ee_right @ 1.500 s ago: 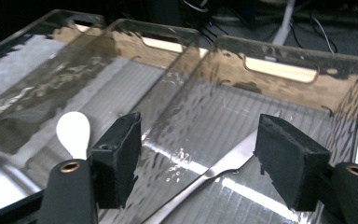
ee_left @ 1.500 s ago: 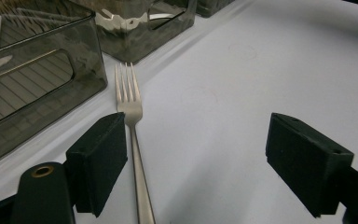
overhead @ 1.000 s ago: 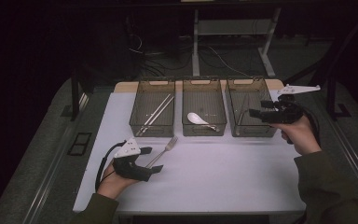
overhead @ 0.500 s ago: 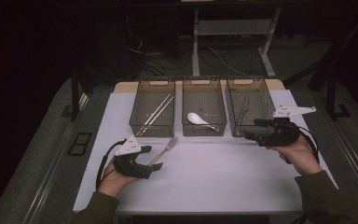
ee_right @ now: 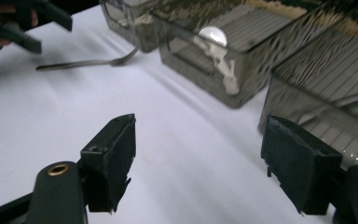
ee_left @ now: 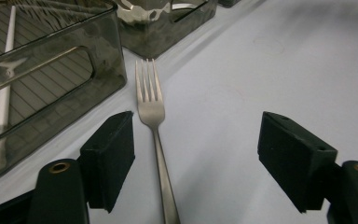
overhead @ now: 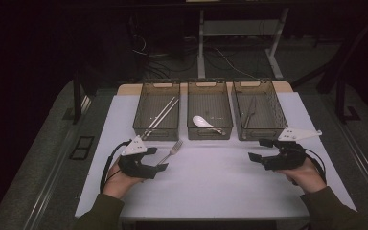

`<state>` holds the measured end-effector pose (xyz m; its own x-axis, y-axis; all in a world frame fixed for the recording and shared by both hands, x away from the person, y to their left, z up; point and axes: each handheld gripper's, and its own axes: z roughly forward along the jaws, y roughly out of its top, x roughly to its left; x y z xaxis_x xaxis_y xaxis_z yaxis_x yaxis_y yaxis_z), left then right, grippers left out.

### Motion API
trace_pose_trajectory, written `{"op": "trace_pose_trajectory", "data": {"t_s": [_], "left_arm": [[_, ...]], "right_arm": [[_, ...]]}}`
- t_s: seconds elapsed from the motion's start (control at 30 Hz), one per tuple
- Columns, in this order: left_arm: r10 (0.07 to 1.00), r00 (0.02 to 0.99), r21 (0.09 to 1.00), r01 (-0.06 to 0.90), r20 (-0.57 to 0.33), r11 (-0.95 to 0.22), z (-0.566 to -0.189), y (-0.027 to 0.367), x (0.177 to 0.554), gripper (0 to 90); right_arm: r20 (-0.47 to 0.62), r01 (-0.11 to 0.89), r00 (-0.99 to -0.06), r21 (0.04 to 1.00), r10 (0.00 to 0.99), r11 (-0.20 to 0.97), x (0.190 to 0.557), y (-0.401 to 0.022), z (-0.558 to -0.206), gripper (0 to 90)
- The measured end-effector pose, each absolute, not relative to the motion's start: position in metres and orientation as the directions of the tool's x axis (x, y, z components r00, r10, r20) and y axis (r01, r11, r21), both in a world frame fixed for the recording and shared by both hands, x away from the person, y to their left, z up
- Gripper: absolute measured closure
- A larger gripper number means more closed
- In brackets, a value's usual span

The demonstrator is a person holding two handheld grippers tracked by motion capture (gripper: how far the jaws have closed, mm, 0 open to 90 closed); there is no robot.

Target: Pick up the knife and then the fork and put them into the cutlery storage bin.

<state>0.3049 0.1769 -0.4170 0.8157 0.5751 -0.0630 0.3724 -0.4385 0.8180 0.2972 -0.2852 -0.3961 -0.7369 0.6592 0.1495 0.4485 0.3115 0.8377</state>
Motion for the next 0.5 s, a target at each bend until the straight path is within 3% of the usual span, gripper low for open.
{"op": "trace_pose_trajectory", "data": {"t_s": [0.5], "left_arm": [[0.630, 0.773, 0.758, 0.456, -0.077, -0.467, -0.432, 0.165, 0.333, 46.1]], "right_arm": [[0.142, 0.457, -0.756, 0.813, 0.639, 0.361, 0.282, -0.282, -0.412, 25.9]]}}
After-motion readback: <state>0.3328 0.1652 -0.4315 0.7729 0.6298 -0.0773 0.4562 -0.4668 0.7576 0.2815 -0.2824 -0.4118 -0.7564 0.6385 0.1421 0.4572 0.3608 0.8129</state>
